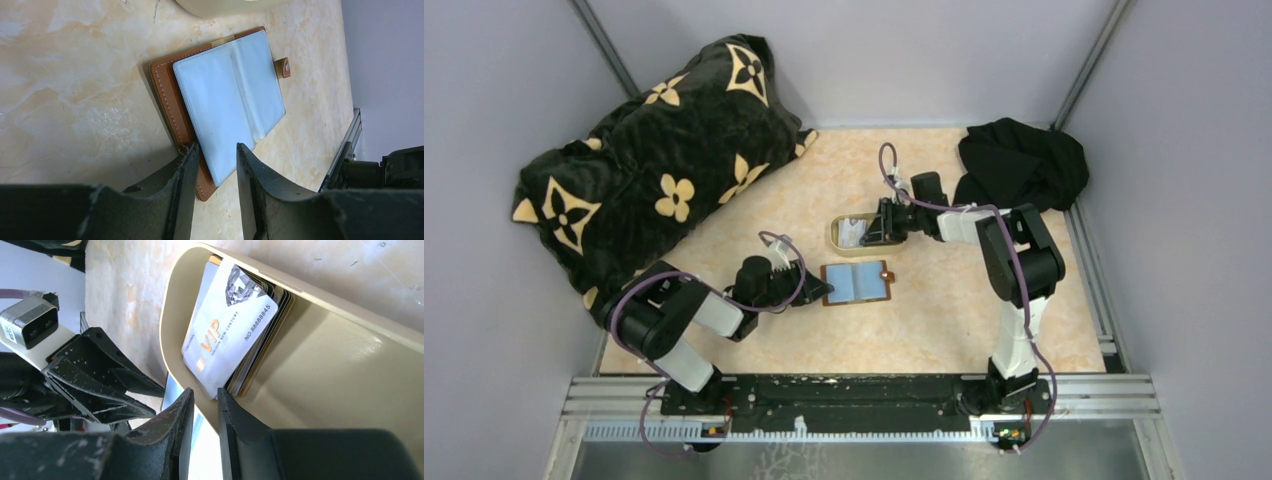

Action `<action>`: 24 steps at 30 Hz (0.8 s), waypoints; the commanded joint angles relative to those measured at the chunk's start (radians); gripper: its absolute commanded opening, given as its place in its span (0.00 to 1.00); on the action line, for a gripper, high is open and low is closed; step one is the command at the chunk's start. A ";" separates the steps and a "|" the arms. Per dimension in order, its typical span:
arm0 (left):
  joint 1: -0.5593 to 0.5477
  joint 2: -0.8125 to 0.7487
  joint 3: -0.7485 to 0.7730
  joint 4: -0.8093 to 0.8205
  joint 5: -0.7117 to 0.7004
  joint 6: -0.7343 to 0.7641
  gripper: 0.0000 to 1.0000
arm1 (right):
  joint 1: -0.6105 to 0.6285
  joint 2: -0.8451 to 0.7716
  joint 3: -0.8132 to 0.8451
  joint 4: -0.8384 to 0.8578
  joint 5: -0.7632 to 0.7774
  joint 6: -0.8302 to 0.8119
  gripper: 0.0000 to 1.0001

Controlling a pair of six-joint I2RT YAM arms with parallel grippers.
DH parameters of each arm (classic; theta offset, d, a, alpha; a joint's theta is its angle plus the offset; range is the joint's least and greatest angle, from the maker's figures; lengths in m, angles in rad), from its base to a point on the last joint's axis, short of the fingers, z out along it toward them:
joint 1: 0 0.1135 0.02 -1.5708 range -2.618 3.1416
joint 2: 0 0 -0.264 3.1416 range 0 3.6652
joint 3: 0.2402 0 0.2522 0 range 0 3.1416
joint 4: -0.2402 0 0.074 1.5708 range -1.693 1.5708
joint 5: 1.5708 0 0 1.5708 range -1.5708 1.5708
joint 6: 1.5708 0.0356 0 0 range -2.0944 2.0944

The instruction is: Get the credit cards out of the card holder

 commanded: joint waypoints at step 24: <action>-0.001 0.082 -0.043 -0.127 -0.008 0.029 0.42 | 0.003 0.016 0.108 0.017 0.254 -0.011 0.12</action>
